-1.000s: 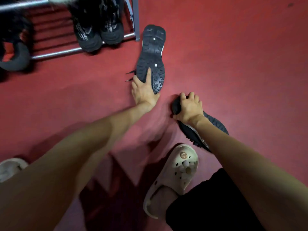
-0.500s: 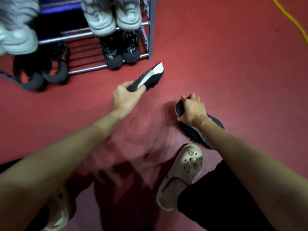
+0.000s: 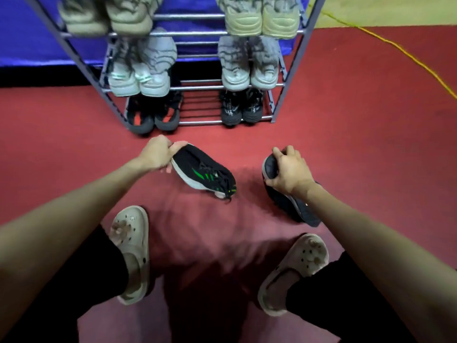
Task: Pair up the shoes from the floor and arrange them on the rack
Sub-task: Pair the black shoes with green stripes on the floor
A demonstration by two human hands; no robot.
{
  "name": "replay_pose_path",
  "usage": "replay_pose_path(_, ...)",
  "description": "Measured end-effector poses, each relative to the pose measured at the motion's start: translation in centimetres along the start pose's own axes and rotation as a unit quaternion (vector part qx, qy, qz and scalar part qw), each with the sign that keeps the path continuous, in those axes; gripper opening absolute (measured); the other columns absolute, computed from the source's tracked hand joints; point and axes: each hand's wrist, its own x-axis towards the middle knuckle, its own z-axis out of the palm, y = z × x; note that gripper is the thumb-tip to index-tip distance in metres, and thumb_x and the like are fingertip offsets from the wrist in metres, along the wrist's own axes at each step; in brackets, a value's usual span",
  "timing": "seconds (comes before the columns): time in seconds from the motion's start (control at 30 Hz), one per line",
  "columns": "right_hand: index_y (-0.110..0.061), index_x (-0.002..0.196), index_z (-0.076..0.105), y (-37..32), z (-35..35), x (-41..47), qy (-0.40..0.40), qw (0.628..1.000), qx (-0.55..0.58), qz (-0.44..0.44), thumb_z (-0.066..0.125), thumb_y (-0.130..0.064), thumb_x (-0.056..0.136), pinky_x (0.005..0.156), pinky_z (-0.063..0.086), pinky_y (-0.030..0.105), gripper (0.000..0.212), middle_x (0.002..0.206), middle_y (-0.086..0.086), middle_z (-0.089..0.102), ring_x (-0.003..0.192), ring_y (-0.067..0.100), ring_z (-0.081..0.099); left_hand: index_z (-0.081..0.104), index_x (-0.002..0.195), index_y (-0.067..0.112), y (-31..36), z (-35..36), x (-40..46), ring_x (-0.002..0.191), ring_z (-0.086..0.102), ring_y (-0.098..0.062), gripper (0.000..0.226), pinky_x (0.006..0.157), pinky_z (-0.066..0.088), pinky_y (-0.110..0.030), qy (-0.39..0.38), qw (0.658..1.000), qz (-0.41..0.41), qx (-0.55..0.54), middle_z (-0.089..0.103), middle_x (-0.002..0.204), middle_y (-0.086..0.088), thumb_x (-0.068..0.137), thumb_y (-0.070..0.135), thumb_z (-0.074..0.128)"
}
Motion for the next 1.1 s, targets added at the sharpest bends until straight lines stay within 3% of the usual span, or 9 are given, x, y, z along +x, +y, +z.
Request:
replay_pose_path(0.13,-0.01,0.131,0.043,-1.6,0.7,0.3,-0.015,1.0,0.002,-0.012,0.075,-0.037,0.069,0.096,0.045,0.042,0.075,0.122,0.016,0.044,0.115,0.039,0.045,0.052,0.043,0.011,-2.1,-0.4,0.6,0.023,0.043,-0.014,0.063,0.035,0.039,-0.015,-0.179,0.984,0.008,-0.009,0.053,0.031,-0.004,0.092,0.05,0.051)
replay_pose_path(0.23,-0.009,0.129,0.043,-2.3,1.2,0.7,-0.025,0.999,0.008,-0.021,0.074,-0.037,0.07,0.096,0.045,0.042,0.073,0.12,0.016,0.044,0.114,0.038,0.045,0.059,0.054,0.012,-2.2,1.8,1.3,0.034,0.052,-0.014,0.056,0.043,0.043,-0.017,-0.206,0.975,0.01,0.083,0.061,0.045,-0.008,0.088,0.056,0.053)
replay_pose_path(0.3,-0.008,0.129,0.042,-2.6,1.4,1.1,-0.015,1.0,0.011,-0.025,0.074,-0.038,0.07,0.097,0.045,0.043,0.074,0.12,0.016,0.044,0.114,0.039,0.045,0.07,0.086,0.013,-2.4,3.8,2.1,0.069,0.067,-0.019,0.041,0.065,0.05,-0.025,-0.148,0.978,0.011,0.147,0.073,0.08,-0.012,0.091,0.05,0.052)
replay_pose_path(0.4,-0.008,0.135,0.04,-3.1,1.0,1.5,0.039,0.997,0.066,-0.024,0.076,-0.039,0.07,0.1,0.043,0.044,0.081,0.122,0.016,0.043,0.117,0.037,0.043,0.06,0.124,0.008,-3.1,6.6,2.8,0.114,0.061,-0.031,0.037,0.096,0.046,-0.034,-0.092,0.993,-0.044,0.066,0.067,0.12,-0.014,0.094,0.028,0.055)
replay_pose_path(0.53,-0.011,0.133,0.044,-3.8,0.0,2.2,0.165,0.971,0.163,-0.052,0.077,-0.037,0.069,0.093,0.046,0.039,0.076,0.115,0.015,0.042,0.111,0.033,0.044,0.063,0.116,0.004,-4.2,9.2,1.8,0.111,0.062,-0.031,0.031,0.091,0.046,-0.033,-0.119,0.986,-0.106,0.039,0.067,0.118,-0.016,0.091,0.021,0.054)
replay_pose_path(0.67,-0.013,0.136,0.042,-4.5,0.5,3.3,0.24,0.944,0.217,-0.061,0.075,-0.039,0.07,0.082,0.039,0.018,0.078,0.115,0.012,0.039,0.108,0.022,0.044,0.065,0.104,-0.001,-4.4,11.2,-0.5,0.098,0.065,-0.032,0.028,0.072,0.042,-0.029,-0.132,0.98,-0.141,0.045,0.069,0.11,-0.019,0.087,0.016,0.051)
replay_pose_path(0.83,-0.008,0.13,0.043,-4.9,6.4,2.0,0.161,0.975,0.155,0.001,0.074,-0.03,0.07,0.084,0.051,0.039,0.071,0.113,0.017,0.036,0.106,0.034,0.043,0.06,0.11,0.002,-4.3,13.6,-3.1,0.106,0.064,-0.033,0.032,0.083,0.05,-0.035,-0.099,0.972,-0.212,0.022,0.067,0.115,-0.018,0.084,0.018,0.051)
replay_pose_path(0.97,-0.006,0.112,0.042,-4.8,11.8,-0.7,0.083,0.966,0.187,0.158,0.078,-0.037,0.063,0.082,0.047,0.039,0.069,0.116,0.018,0.035,0.109,0.039,0.04,0.047,0.129,0.003,-4.4,15.5,-5.1,0.12,0.056,-0.032,0.06,0.095,0.047,-0.033,-0.123,0.963,-0.241,0.014,0.056,0.13,-0.016,0.08,0.033,0.063)
replay_pose_path(1.1,-0.009,0.115,0.038,-4.3,14.7,-2.2,0.021,0.961,0.194,0.196,0.082,-0.05,0.056,0.09,0.042,0.04,0.084,0.118,0.017,0.036,0.111,0.039,0.039,0.033,0.135,0.001,-4.9,16.7,-6.3,0.129,0.048,-0.032,0.088,0.103,0.042,-0.035,-0.137,0.951,-0.278,-0.014,0.048,0.137,-0.016,0.07,0.043,0.077)
